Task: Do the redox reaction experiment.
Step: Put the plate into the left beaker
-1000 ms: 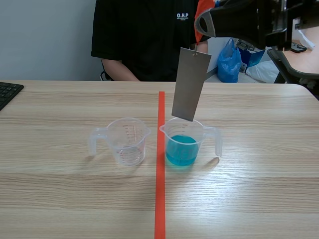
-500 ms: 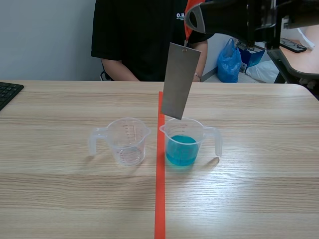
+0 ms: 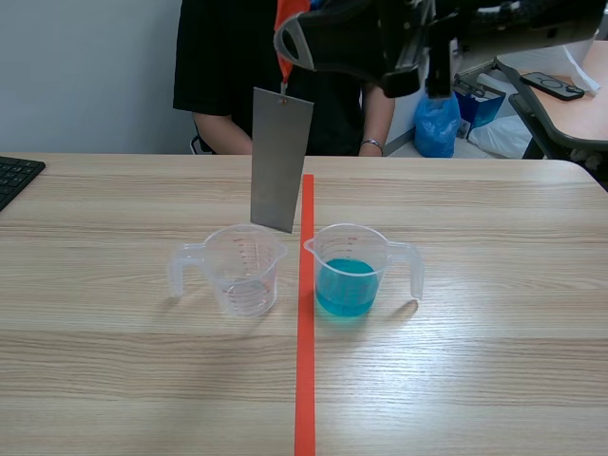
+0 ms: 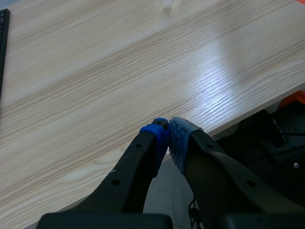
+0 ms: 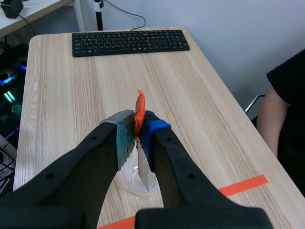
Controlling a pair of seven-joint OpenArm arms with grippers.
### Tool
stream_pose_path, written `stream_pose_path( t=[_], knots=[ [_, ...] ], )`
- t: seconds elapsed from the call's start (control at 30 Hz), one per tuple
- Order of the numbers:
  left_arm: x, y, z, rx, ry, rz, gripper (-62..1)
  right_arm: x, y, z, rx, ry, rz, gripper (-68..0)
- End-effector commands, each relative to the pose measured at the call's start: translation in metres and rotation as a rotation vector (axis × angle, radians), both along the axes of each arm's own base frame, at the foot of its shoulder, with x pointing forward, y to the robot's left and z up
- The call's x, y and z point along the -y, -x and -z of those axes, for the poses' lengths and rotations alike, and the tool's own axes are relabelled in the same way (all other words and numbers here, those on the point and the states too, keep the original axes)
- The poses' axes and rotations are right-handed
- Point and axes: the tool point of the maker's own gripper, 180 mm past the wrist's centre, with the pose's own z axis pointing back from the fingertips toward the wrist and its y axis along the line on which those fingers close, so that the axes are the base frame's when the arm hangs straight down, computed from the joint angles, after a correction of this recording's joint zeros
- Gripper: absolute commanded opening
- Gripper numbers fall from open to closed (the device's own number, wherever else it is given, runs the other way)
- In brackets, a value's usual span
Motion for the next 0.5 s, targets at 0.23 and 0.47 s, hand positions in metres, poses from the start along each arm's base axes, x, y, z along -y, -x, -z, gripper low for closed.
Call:
stream_pose_path(
  t=[0.23,0.47],
  knots=[
    [-0.003,-0.001,-0.007,0.021,0.002,0.002,-56.4,-0.036,0.011,-0.005,0.059,-0.005,-0.066,-66.0],
    [-0.003,-0.001,-0.007,0.021,0.002,0.002,-56.4,-0.051,0.015,-0.001,0.075,0.008,-0.08,-66.0]
  ],
)
